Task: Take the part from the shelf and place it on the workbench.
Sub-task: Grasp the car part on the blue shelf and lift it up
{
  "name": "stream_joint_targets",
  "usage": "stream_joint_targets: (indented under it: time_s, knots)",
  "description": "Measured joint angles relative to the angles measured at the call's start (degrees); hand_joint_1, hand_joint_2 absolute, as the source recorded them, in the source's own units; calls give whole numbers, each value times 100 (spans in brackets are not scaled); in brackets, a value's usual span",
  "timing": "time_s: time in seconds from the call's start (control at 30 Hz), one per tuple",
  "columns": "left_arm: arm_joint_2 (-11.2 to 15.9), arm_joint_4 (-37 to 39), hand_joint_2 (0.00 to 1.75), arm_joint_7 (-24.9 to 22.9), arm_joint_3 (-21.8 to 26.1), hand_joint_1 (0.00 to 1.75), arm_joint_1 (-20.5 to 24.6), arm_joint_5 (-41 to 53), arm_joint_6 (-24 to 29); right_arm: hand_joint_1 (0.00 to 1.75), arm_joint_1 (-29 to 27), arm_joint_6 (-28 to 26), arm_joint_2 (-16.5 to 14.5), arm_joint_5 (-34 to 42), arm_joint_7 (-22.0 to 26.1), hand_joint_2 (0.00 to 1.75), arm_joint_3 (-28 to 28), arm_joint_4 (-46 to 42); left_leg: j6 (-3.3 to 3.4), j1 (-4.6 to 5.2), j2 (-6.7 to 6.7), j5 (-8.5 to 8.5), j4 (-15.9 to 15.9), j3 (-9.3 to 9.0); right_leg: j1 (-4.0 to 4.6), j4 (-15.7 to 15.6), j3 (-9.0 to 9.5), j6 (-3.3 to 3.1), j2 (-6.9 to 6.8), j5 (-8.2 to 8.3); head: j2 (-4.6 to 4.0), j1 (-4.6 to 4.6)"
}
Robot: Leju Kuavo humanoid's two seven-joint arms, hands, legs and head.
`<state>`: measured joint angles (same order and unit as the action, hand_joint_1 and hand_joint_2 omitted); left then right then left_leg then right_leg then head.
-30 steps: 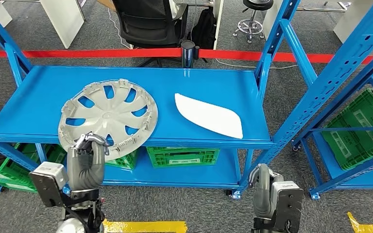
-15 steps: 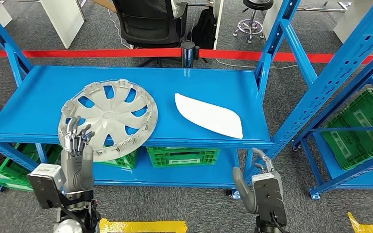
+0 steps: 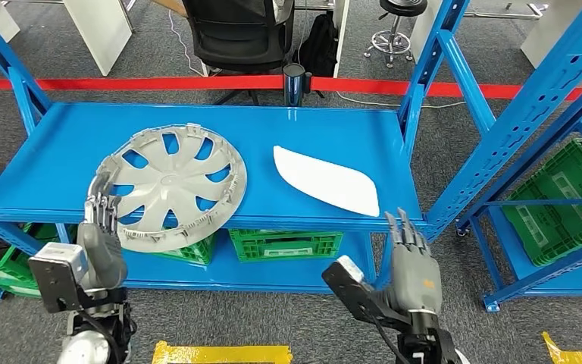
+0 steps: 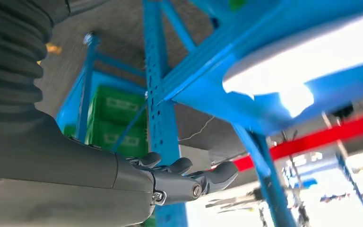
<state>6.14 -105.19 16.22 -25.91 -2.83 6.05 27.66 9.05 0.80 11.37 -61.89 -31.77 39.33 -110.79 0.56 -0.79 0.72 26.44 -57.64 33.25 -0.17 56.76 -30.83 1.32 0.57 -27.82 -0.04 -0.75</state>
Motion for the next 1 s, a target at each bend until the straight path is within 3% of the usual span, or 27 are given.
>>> stream_joint_targets:
  time_s: [0.17, 0.3, 0.73, 1.0]
  knots:
    - [-50, 116, 0, 80, 127, 0, 194, -39, -396, 0, 459, 949, 2, 475, -44, 175, 91, 315, 2, 0, 0, -4, 0, 1, 0, 0, 0, 0, 0, 4, 0, -1]
    - [-114, 265, 0, 124, 151, 0, 363, -103, -634, 0, 877, 1244, 5, 888, -156, 175, 221, 722, 1, 0, 1, -6, 0, 1, 0, 1, 0, 0, 0, 5, 0, -3]
    - [-255, 650, 0, 182, 154, 0, 655, -204, -867, 0, 1736, 1142, -9, 1166, -225, 175, 499, 1859, 0, 0, 9, -7, 0, 4, 0, 3, 0, 0, -4, 6, 0, 0]
    - [-321, 828, 0, 185, 154, 0, 757, -293, -914, 0, 2138, 965, -287, 995, -46, 175, 741, 2573, 0, -1, 14, -11, 0, 4, 1, 6, 0, 0, -10, 6, 0, 1]
